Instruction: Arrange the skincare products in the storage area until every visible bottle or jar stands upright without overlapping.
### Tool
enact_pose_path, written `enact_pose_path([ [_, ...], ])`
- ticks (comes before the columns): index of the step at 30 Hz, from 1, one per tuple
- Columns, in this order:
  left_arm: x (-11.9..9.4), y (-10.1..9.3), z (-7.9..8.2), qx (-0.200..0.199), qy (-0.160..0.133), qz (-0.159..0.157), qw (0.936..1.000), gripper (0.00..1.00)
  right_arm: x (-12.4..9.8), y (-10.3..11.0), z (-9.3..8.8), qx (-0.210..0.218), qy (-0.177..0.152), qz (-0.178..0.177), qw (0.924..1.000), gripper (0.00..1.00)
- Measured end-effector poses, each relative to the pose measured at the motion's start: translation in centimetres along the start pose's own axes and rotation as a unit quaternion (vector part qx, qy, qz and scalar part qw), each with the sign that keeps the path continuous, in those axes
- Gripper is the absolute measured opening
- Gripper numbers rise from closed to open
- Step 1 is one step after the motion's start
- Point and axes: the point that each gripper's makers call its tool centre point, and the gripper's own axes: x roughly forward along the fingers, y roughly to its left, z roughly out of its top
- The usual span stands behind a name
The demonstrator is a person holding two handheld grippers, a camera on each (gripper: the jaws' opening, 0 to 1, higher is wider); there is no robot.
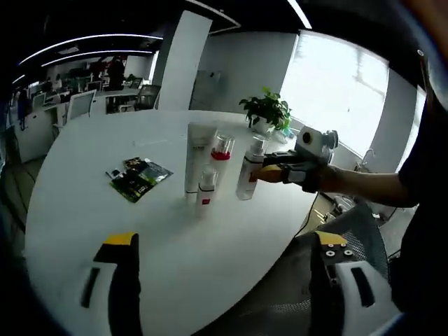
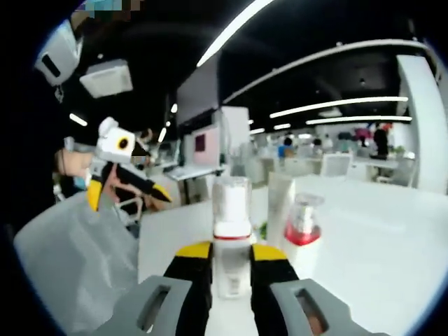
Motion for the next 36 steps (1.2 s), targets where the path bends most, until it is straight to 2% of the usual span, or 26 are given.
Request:
enact_pose_path([
  [7,1.1,1.1,-2.3,0.021,0.031,0.006,0.9993,0.96,0.6,-0.5,-1.8,-0.007,-0.002,0.01,0.9999,0.12],
  [11,1.5,0.9,-2.8,0.043,0.041,0.006,0.9982,0.96,1.1,-1.1,-2.7,-0.021,-0.001,0.005,0.9998,0.12],
  [17,2.0,0.9,-2.8,0.034,0.029,0.003,0.999,0.96,1.6,-1.6,-4.3,-0.026,0.008,0.003,0.9996,0.12],
  [27,3.2,1.2,-3.4,0.043,0.036,-0.004,0.9985,0.96,3.0,-2.2,-5.0,-0.042,0.004,0.015,0.999,0.12],
  [33,3.5,0.8,-3.1,0.044,0.024,-0.009,0.9987,0.96,3.6,-2.3,-5.1,-0.051,-0.002,0.02,0.9985,0.12],
  [36,3.7,0.7,-3.5,0.043,0.023,-0.009,0.9987,0.95,3.8,-2.4,-5.2,-0.051,-0.007,0.023,0.9984,0.12],
])
